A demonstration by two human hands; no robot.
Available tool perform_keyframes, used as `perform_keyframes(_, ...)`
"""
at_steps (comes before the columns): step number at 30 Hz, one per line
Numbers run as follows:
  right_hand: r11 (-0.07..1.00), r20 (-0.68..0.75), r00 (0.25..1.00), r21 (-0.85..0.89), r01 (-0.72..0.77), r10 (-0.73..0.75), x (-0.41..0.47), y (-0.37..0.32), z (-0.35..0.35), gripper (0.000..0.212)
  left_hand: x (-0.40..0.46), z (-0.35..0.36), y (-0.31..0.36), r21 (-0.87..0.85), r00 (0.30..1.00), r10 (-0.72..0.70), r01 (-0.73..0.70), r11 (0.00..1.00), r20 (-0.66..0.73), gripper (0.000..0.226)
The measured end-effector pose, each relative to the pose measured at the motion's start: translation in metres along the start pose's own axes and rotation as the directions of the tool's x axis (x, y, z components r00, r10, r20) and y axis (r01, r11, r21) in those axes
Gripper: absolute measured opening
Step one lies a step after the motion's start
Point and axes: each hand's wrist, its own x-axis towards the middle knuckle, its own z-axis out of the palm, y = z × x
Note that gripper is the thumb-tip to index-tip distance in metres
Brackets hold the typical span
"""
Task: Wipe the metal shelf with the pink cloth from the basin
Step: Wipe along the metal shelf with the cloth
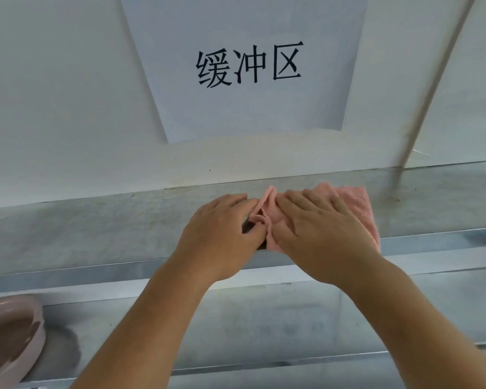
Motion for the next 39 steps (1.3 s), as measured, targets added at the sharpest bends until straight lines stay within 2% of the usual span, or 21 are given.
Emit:
perform_keyframes(3, 1.000, -0.025, 1.000, -0.014, -0.010, 0.010, 0.005, 0.019, 0.000, 0.098, -0.006, -0.011, -0.017, 0.014, 1.000, 0.012, -0.013, 1.000, 0.022, 0.047)
perform_keyframes(4, 0.997, -0.024, 0.999, -0.057, -0.046, 0.045, 0.006, 0.036, -0.004, 0.106, -0.007, -0.015, -0.022, 0.014, 0.999, 0.017, -0.017, 1.000, 0.029, 0.047)
perform_keyframes(6, 0.972, 0.010, 0.988, -0.182, -0.147, 0.152, 0.005, 0.065, -0.012, 0.135, -0.011, -0.020, -0.034, 0.004, 0.999, 0.035, -0.036, 0.999, 0.035, 0.045)
perform_keyframes(7, 0.957, 0.024, 0.976, -0.201, -0.210, 0.219, 0.004, 0.071, -0.016, 0.132, -0.013, -0.022, -0.039, -0.003, 0.998, 0.049, -0.048, 0.999, 0.034, 0.045)
perform_keyframes(8, 0.948, 0.021, 0.965, -0.195, -0.253, 0.262, 0.002, 0.069, -0.018, 0.115, -0.016, -0.025, -0.045, -0.010, 0.998, 0.063, -0.063, 0.998, 0.031, 0.044)
perform_keyframes(10, 0.956, -0.024, 0.969, -0.160, -0.247, 0.246, 0.003, 0.041, -0.013, 0.083, -0.020, -0.029, -0.055, -0.018, 0.995, 0.089, -0.089, 0.996, 0.032, 0.044)
perform_keyframes(11, 0.969, -0.036, 0.978, -0.138, -0.207, 0.203, 0.004, 0.020, -0.009, 0.078, -0.022, -0.032, -0.061, -0.018, 0.995, 0.094, -0.093, 0.995, 0.039, 0.045)
perform_keyframes(14, 0.987, -0.015, 0.996, -0.136, -0.087, 0.086, 0.011, -0.019, 0.001, 0.099, -0.028, -0.038, -0.076, -0.002, 0.993, 0.107, -0.107, 0.994, 0.056, 0.051)
perform_keyframes(19, 0.929, -0.057, 0.958, -0.233, -0.286, 0.281, 0.010, 0.048, -0.016, 0.137, -0.041, -0.045, -0.099, -0.028, 0.987, 0.162, -0.162, 0.986, 0.019, 0.039)
perform_keyframes(21, 0.906, -0.036, 0.942, -0.264, -0.330, 0.332, 0.004, 0.060, -0.024, 0.128, -0.043, -0.046, -0.103, -0.025, 0.984, 0.176, -0.176, 0.984, 0.008, 0.039)
perform_keyframes(24, 0.921, -0.074, 0.971, -0.306, -0.240, 0.229, 0.001, 0.039, -0.019, 0.114, -0.045, -0.045, -0.105, -0.025, 0.984, 0.177, -0.177, 0.984, -0.005, 0.039)
perform_keyframes(26, 0.945, -0.140, 0.987, -0.306, -0.114, 0.074, 0.000, 0.023, -0.005, 0.077, -0.045, -0.044, -0.106, -0.026, 0.984, 0.176, -0.176, 0.984, -0.005, 0.042)
perform_keyframes(27, 0.964, -0.150, 0.988, -0.253, -0.084, 0.047, -0.002, 0.023, -0.003, 0.065, -0.044, -0.044, -0.106, -0.030, 0.985, 0.173, -0.173, 0.984, -0.003, 0.043)
perform_keyframes(28, 0.976, -0.135, 0.989, -0.199, -0.090, 0.064, -0.005, 0.024, -0.007, 0.062, -0.045, -0.045, -0.106, -0.034, 0.985, 0.173, -0.173, 0.984, -0.004, 0.044)
perform_keyframes(30, 0.975, -0.081, 0.985, -0.147, -0.165, 0.154, -0.009, 0.051, -0.015, 0.068, -0.045, -0.046, -0.105, -0.039, 0.985, 0.170, -0.170, 0.985, -0.001, 0.045)
perform_keyframes(31, 0.971, -0.092, 0.985, -0.178, -0.161, 0.147, -0.008, 0.071, -0.019, 0.082, -0.045, -0.046, -0.105, -0.040, 0.986, 0.166, -0.166, 0.985, 0.000, 0.045)
perform_keyframes(33, 0.941, -0.076, 0.966, -0.222, -0.256, 0.245, -0.011, 0.089, -0.025, 0.116, -0.045, -0.047, -0.104, -0.037, 0.987, 0.159, -0.159, 0.987, -0.006, 0.044)
perform_keyframes(34, 0.931, -0.057, 0.956, -0.220, -0.292, 0.287, -0.011, 0.089, -0.026, 0.123, -0.045, -0.047, -0.103, -0.037, 0.988, 0.153, -0.153, 0.988, -0.010, 0.044)
perform_keyframes(35, 0.932, -0.072, 0.957, -0.218, -0.291, 0.282, -0.008, 0.082, -0.025, 0.122, -0.045, -0.046, -0.102, -0.037, 0.990, 0.144, -0.144, 0.989, -0.014, 0.043)
perform_keyframes(39, 0.974, -0.133, 0.989, -0.204, -0.094, 0.067, -0.004, 0.030, -0.011, 0.081, -0.042, -0.045, -0.093, -0.044, 0.994, 0.110, -0.111, 0.993, -0.030, 0.039)
